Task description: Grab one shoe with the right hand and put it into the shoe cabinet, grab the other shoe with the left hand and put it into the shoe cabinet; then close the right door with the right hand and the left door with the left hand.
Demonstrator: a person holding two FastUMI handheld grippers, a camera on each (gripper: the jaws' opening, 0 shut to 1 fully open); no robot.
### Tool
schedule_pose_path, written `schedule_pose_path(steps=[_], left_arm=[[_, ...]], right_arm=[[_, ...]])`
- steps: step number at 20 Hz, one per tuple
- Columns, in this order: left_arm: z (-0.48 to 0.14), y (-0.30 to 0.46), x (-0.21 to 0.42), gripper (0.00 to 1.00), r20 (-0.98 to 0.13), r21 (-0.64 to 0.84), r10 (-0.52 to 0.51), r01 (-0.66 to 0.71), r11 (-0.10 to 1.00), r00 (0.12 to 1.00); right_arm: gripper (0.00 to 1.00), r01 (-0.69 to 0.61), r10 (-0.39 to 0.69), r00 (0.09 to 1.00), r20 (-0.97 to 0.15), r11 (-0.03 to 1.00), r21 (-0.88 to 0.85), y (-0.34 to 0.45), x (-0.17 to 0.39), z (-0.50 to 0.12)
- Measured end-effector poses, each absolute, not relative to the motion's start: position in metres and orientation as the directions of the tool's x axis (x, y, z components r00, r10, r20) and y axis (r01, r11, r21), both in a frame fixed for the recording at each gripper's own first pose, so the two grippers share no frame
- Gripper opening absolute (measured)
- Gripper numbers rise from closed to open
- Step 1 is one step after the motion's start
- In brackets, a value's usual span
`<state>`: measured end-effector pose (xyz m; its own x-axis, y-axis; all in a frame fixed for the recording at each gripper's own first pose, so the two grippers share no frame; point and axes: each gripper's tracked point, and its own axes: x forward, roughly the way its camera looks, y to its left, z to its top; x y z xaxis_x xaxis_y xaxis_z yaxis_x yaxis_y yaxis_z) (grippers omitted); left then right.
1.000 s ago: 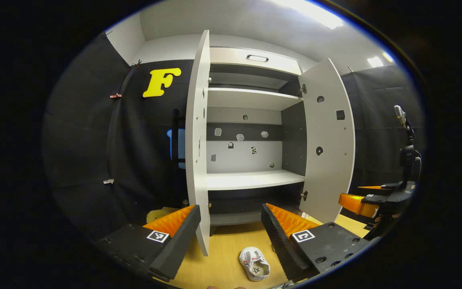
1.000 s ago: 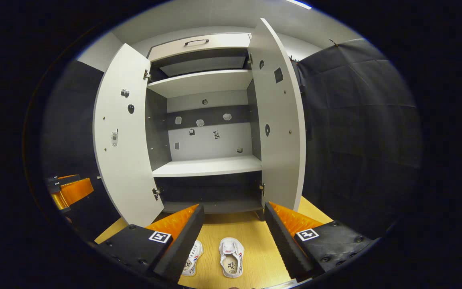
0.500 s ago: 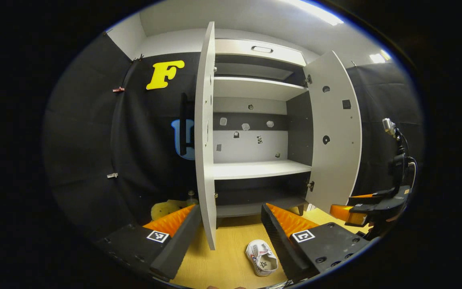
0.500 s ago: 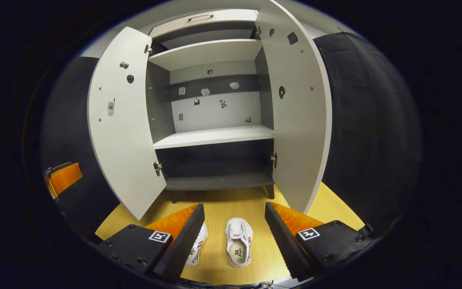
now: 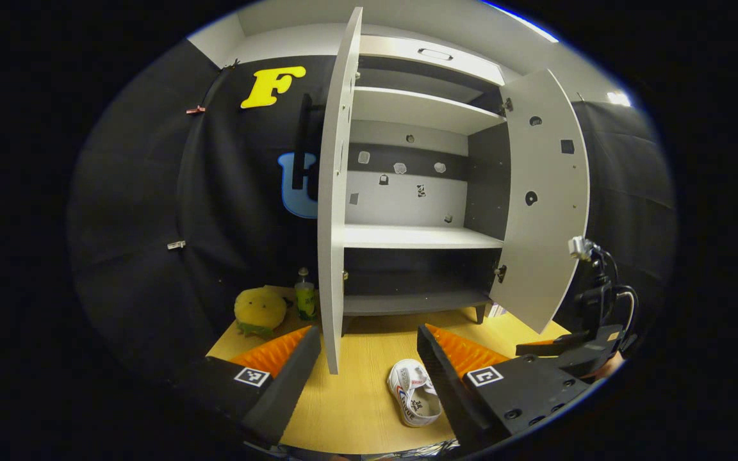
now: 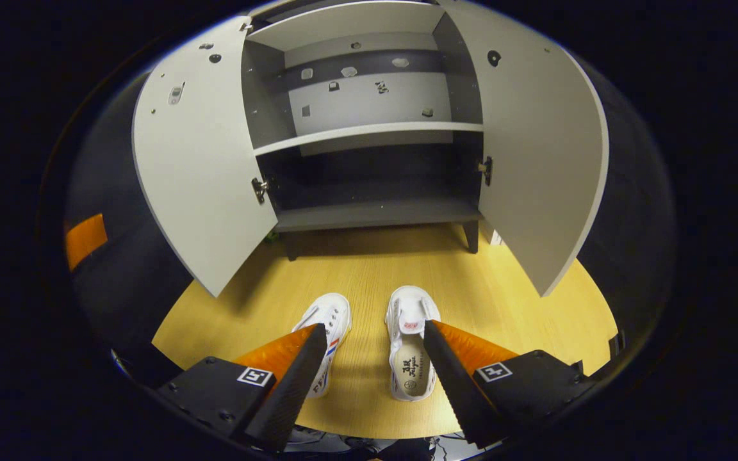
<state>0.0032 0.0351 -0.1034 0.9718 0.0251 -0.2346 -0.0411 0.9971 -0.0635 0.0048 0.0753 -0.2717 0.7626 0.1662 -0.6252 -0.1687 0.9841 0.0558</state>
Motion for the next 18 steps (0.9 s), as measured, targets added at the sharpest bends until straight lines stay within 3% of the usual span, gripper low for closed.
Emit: schedule_pose_path(steps=[8,13,18], left_arm=[[-0.119,0.03,0.006,0.95,-0.283,-0.063,0.012,-0.031,0.998,0.959],[-0.124,0.027,0.01,0.95,-0.313,-0.033,0.043,-0.057,0.998,0.949],[-0.134,0.025,0.011,0.95,-0.347,-0.037,0.087,-0.106,0.994,0.934]], right_arm=[[0.99,-0.155,0.143,0.649,-0.748,0.986,0.053,0.075,0.008,-0.36],[0.99,-0.107,0.093,0.624,-0.776,0.994,0.033,0.061,0.029,-0.39],[0.94,-0.143,0.105,0.602,-0.791,0.989,0.022,0.068,0.048,-0.416]])
